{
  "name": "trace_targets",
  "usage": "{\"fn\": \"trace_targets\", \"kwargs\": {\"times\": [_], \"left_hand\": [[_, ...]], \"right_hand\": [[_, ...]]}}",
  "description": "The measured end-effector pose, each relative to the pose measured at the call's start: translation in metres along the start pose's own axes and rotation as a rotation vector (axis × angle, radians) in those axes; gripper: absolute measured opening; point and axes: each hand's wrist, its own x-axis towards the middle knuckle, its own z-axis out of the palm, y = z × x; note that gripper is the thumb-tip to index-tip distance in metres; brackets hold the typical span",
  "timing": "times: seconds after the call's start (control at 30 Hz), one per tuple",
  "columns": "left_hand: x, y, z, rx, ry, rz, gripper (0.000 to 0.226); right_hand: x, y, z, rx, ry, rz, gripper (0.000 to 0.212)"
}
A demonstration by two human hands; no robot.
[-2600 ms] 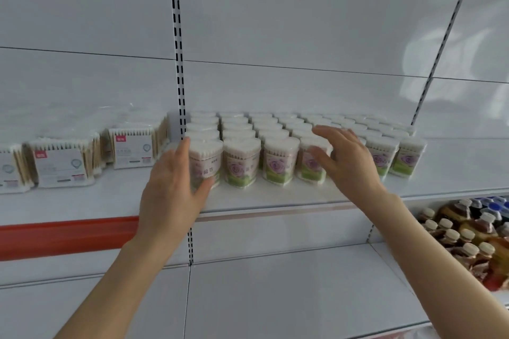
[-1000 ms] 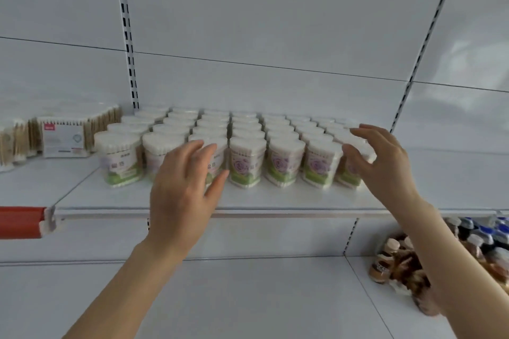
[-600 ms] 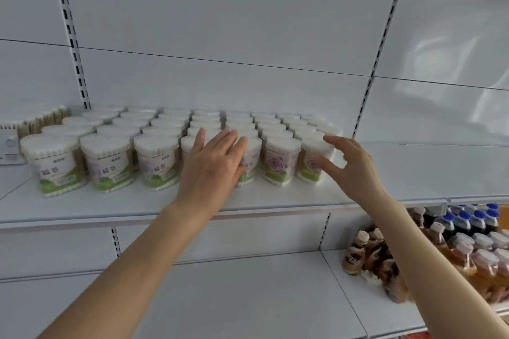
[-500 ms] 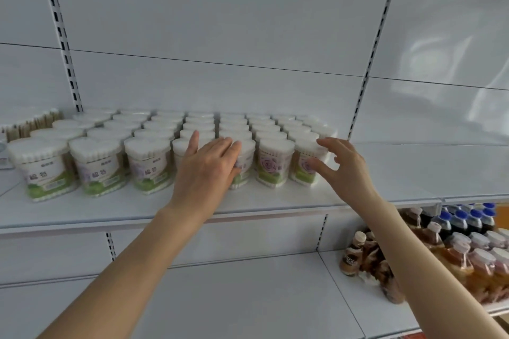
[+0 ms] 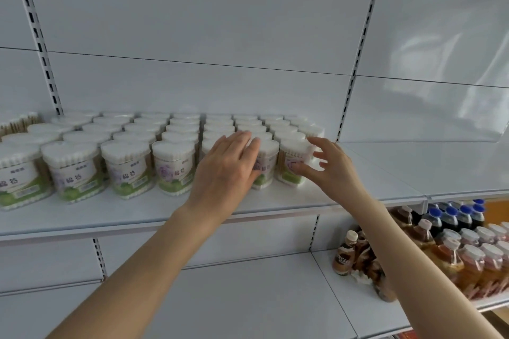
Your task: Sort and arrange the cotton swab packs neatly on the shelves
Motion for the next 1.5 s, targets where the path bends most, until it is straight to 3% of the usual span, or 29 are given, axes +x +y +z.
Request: {"fn": "trace_targets", "kwargs": {"times": [0.27, 0.57, 0.8, 0.97, 1.07, 1.23, 1.5], "left_hand": [[0.006, 0.005, 0.013, -0.009, -0.026, -0.009, 0.049], [0.002, 0.008, 0.01, -0.001, -0.032, -0.026, 0.056], [-0.063, -0.027, -0.024, 0.055, 0.134, -0.182, 0.028], [-0.082, -0.049, -0.044, 0.118, 0.084, -0.398, 0.049], [-0.074, -0.058, -0.044, 0.121, 0.011, -0.394, 0.058], [-0.075, -0.061, -0.04, 0.172, -0.033, -0.399, 0.055], [-0.082, -0.055, -0.044, 0.189, 0.059, -0.366, 0.04]], "right_hand": [[0.004, 0.001, 0.002, -0.013, -0.031, -0.012, 0.061], [-0.001, -0.001, -0.002, 0.015, -0.052, -0.007, 0.063], [-0.012, -0.017, 0.0, -0.182, 0.174, -0.275, 0.04], [-0.009, -0.033, 0.023, -0.263, 0.143, -0.416, 0.042], [-0.006, -0.034, 0.032, -0.3, 0.128, -0.448, 0.041], [-0.005, -0.031, 0.036, -0.348, 0.128, -0.454, 0.035], [-0.006, -0.031, 0.036, -0.293, 0.153, -0.482, 0.036]]}}
